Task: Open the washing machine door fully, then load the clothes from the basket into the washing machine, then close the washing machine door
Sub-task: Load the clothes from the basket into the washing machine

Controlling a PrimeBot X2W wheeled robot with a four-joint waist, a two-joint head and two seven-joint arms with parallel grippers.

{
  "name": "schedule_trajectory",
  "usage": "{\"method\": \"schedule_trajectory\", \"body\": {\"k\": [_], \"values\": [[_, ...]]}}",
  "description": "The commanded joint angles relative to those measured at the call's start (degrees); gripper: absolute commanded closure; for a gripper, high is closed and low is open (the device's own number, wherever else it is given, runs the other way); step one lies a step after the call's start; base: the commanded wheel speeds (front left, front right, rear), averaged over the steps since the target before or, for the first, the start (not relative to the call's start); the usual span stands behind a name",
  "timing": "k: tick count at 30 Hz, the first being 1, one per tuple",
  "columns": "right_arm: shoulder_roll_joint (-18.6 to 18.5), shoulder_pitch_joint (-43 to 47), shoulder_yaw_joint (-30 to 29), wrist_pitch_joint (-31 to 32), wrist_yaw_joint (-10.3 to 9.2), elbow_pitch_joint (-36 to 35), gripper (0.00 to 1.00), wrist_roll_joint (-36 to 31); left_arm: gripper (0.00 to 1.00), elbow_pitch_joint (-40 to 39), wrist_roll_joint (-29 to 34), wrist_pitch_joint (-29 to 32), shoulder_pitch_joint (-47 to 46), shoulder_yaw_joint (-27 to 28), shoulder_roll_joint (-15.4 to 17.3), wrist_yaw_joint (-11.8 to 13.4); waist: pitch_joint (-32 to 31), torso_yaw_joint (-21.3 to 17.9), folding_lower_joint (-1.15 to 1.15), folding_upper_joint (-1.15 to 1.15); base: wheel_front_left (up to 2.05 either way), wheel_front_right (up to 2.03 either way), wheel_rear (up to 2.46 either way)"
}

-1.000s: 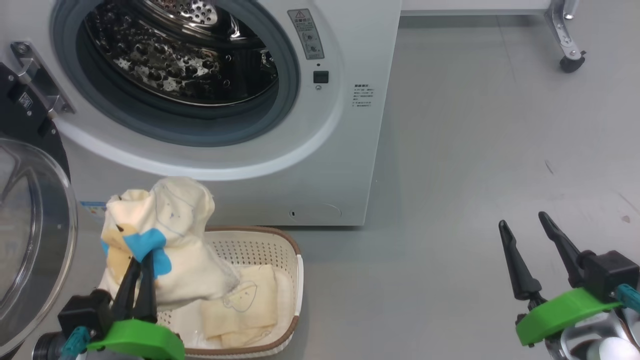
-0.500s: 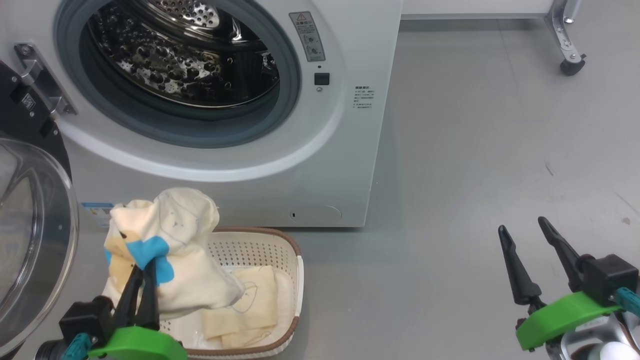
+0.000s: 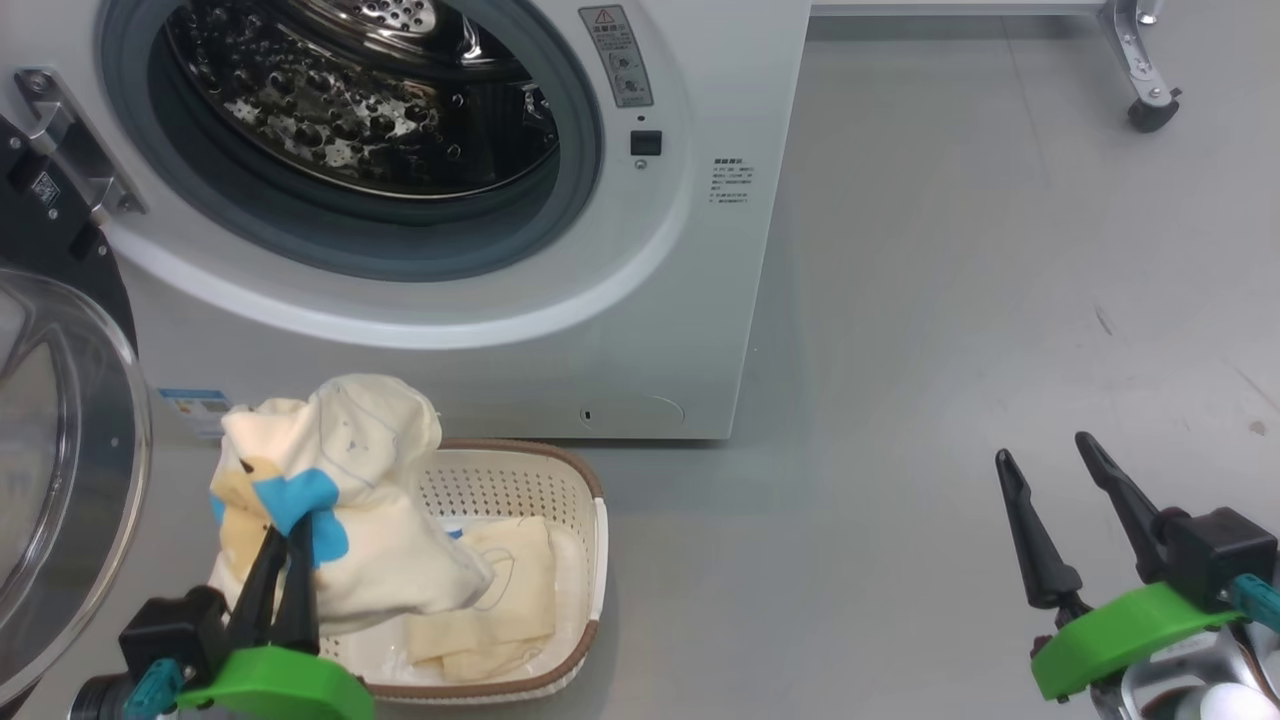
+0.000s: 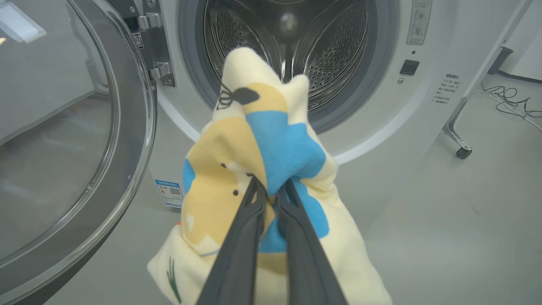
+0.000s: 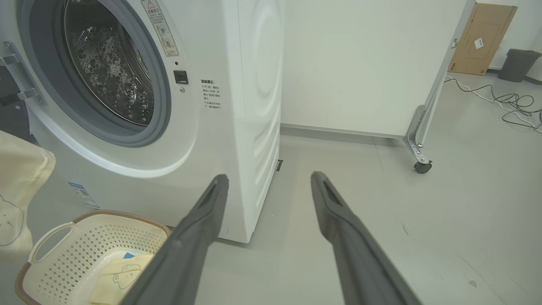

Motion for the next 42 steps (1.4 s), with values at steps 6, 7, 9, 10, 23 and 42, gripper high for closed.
{"method": "schedule_trajectory", "body": {"k": [6, 7, 9, 10, 23, 42], "values": [[-0.28, -2.59, 0.72, -0.29, 0.01, -2.79, 0.0, 0.62, 1.0, 0.55, -1.06, -0.21, -7.21, 2.57, 1.35, -0.38, 2.9, -0.04, 0.0, 0.0, 0.0, 0.0, 0.0], [-0.26, -2.91, 0.69, -0.37, 0.01, -2.84, 0.0, 0.83, 1.0, 1.3, -1.25, 0.02, -8.15, 2.62, 1.41, -0.59, 3.58, -0.11, 0.0, 0.0, 0.0, 0.0, 0.0], [-0.22, -3.55, 0.62, -0.57, 0.01, -2.99, 0.0, 1.05, 1.0, 2.62, -1.58, 0.15, -10.32, 2.79, 1.48, -1.01, 5.25, -0.27, 0.0, 0.0, 0.0, 0.0, 0.0], [-0.21, -3.84, 0.52, -0.65, 0.01, -3.04, 0.0, 1.16, 1.0, 3.33, -1.73, 0.39, -11.55, 2.79, 1.53, -1.25, 6.17, -0.36, 0.0, 0.0, 0.0, 0.0, 0.0], [0.0, -9.12, 0.28, -3.46, 0.01, -2.23, 0.0, 1.31, 1.0, 16.18, -4.18, 5.44, -34.83, 2.63, 2.75, -6.62, 18.3, -3.23, 0.0, 0.0, 0.0, 0.0, 0.0], [0.12, -15.95, 3.62, -8.7, 0.01, 3.75, 0.0, 5.5, 1.0, 30.56, -3.42, 15.98, -65.86, 1.97, 9.97, -11.72, 31.85, -10.9, 0.0, 0.0, 0.0, 0.0, 0.0]]}}
